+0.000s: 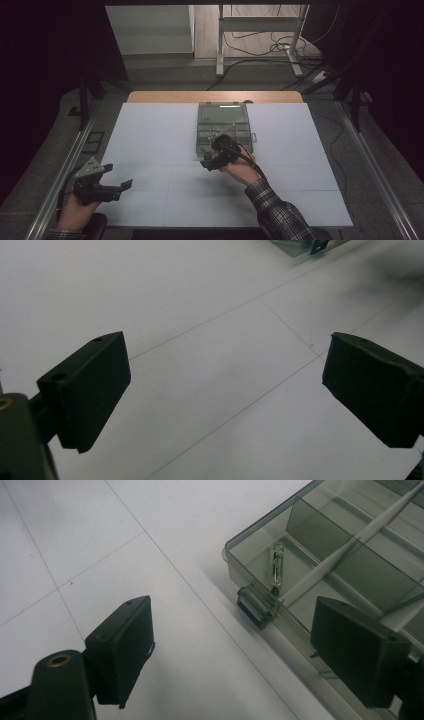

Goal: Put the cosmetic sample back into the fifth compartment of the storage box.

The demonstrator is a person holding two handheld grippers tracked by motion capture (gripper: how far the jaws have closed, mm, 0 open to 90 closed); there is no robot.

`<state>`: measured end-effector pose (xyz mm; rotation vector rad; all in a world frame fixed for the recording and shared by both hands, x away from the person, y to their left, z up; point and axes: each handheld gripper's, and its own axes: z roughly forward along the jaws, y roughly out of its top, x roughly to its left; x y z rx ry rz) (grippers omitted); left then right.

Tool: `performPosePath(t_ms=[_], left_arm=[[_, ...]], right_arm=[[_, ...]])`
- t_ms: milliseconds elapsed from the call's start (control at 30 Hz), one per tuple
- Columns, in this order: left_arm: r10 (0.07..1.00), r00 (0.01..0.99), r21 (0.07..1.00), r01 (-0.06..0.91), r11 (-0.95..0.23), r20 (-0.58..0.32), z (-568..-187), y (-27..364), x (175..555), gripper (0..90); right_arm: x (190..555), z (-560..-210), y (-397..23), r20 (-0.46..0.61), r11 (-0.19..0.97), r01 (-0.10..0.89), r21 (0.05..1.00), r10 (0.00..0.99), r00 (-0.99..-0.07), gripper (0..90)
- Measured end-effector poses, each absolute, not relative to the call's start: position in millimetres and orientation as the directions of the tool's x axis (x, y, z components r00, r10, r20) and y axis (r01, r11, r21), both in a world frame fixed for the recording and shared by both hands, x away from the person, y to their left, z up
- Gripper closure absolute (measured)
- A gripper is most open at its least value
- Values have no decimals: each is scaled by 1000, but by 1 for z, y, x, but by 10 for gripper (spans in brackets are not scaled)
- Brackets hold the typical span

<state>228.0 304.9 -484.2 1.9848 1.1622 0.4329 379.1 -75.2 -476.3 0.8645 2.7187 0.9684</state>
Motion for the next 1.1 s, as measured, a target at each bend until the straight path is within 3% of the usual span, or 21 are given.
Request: performPosePath(t_ms=[1100], left_arm=[[845,524,767,584,-266,-106,-484,306,229,61]], right_arm=[[357,-467,-98,22,621,452,640,573,-819,36]])
